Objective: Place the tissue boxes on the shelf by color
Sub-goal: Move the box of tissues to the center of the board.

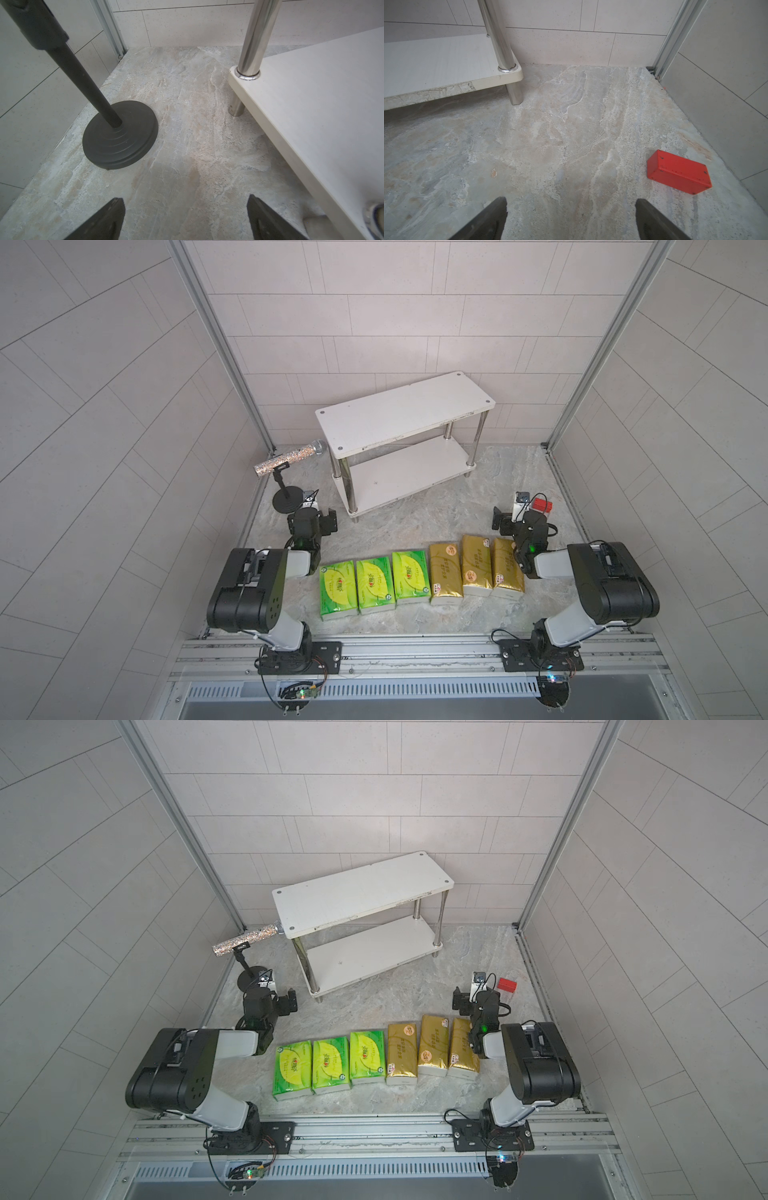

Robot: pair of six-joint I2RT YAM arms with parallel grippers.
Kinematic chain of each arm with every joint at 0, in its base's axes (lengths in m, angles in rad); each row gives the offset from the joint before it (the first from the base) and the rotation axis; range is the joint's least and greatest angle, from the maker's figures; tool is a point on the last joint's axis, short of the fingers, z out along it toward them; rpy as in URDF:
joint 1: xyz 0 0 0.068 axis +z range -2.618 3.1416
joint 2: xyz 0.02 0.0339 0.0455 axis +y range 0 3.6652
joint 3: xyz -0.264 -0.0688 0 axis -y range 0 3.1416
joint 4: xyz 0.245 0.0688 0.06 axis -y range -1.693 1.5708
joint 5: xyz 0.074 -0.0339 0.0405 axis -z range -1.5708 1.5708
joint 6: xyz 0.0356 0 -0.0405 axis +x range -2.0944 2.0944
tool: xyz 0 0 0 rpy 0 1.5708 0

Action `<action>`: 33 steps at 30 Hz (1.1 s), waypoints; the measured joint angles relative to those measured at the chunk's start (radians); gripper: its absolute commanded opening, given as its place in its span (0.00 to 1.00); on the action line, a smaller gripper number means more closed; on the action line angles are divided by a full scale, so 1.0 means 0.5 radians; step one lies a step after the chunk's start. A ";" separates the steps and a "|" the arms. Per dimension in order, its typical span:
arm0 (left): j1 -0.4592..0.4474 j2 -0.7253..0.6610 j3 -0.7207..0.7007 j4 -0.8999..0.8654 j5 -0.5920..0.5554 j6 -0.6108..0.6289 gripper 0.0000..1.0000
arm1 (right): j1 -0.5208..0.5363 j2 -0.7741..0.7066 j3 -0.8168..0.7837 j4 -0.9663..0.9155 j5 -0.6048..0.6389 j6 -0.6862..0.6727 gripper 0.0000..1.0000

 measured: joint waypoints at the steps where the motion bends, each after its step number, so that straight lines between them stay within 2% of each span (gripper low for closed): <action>1: 0.000 0.000 0.000 0.001 0.000 0.000 1.00 | 0.000 0.000 0.000 0.000 0.001 0.000 1.00; 6: 0.000 -0.015 0.022 -0.057 -0.020 -0.007 1.00 | 0.000 -0.030 0.023 -0.107 0.043 0.014 1.00; 8: 0.000 -0.053 0.080 -0.184 -0.034 -0.014 1.00 | -0.002 -0.098 0.143 -0.389 0.095 0.036 1.00; 13: -0.019 -0.255 0.270 -0.536 -0.143 -0.053 1.00 | -0.005 -0.200 0.701 -1.050 0.134 0.134 1.00; 22: -0.134 -0.536 0.664 -1.376 -0.536 -0.288 1.00 | 0.014 -0.345 1.118 -2.123 0.136 0.642 1.00; 27: -0.327 -0.581 0.822 -1.929 -0.723 -0.455 1.00 | 0.022 -0.396 1.305 -2.815 0.070 0.774 1.00; 33: -0.583 -0.585 0.921 -2.558 -0.842 -0.741 1.00 | 0.034 -0.539 1.315 -3.332 -0.074 0.956 0.98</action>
